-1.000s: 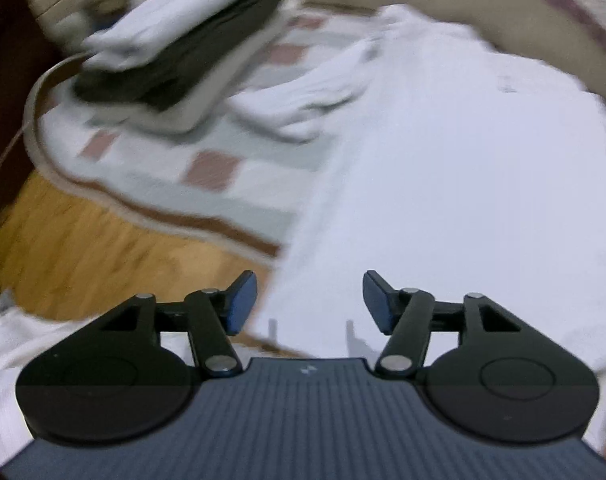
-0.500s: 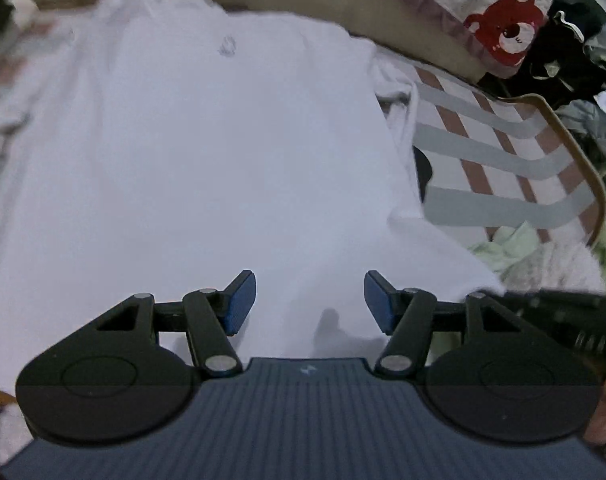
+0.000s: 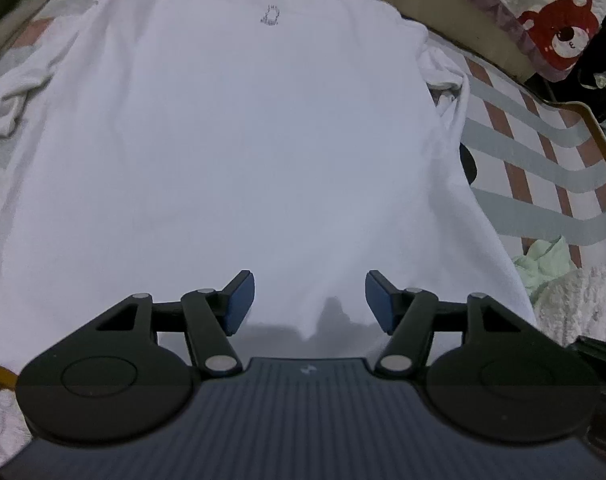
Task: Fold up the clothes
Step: 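Lower the shirt flat onto the rug and open both grippers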
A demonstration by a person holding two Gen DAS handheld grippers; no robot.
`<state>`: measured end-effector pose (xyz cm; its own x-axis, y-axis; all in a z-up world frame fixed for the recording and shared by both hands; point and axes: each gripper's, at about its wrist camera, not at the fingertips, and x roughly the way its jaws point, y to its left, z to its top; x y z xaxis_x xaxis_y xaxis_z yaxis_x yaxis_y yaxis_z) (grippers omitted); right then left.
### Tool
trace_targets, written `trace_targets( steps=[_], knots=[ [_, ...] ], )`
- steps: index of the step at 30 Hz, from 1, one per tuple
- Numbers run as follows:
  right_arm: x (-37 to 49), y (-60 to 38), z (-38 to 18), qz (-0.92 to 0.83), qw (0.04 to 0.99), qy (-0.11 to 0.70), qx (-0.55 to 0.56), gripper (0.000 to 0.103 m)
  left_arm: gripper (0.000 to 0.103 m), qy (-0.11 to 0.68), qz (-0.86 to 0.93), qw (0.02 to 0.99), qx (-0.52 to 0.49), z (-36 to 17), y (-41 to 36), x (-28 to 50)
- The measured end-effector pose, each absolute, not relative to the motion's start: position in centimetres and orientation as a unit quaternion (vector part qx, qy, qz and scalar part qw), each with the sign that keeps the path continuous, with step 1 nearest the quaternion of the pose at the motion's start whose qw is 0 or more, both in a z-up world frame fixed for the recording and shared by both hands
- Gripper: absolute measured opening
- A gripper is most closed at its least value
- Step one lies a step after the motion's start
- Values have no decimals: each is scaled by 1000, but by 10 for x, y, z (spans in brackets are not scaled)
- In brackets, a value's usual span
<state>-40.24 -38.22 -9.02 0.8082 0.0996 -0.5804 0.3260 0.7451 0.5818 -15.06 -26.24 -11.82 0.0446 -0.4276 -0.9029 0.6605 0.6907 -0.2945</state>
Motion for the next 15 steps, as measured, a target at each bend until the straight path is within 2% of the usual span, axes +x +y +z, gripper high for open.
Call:
trace_targets(
  steps=[6,8,9,10,11,15],
  knots=[
    [-405,-382,-81,-52,885,296,356,16,61,589,-381,705,101,-130,-263,-148],
    [-404,-376,-72,-72,891,307,328,23,61,593,-382,702,101,-134,-263,-147],
    [-404,-373,-67,-82,893,312,314,33,61,595,-382,700,101,-136,-263,-146],
    [-403,-370,-62,-92,895,317,300,50,61,597,-382,698,101,-138,-263,-146],
    [-403,-367,-58,-102,897,322,285,54,61,594,-383,700,103,-137,-266,-144],
    [-398,-413,-62,-147,887,325,292,54,61,571,-386,715,115,-129,-280,-138]
  ],
)
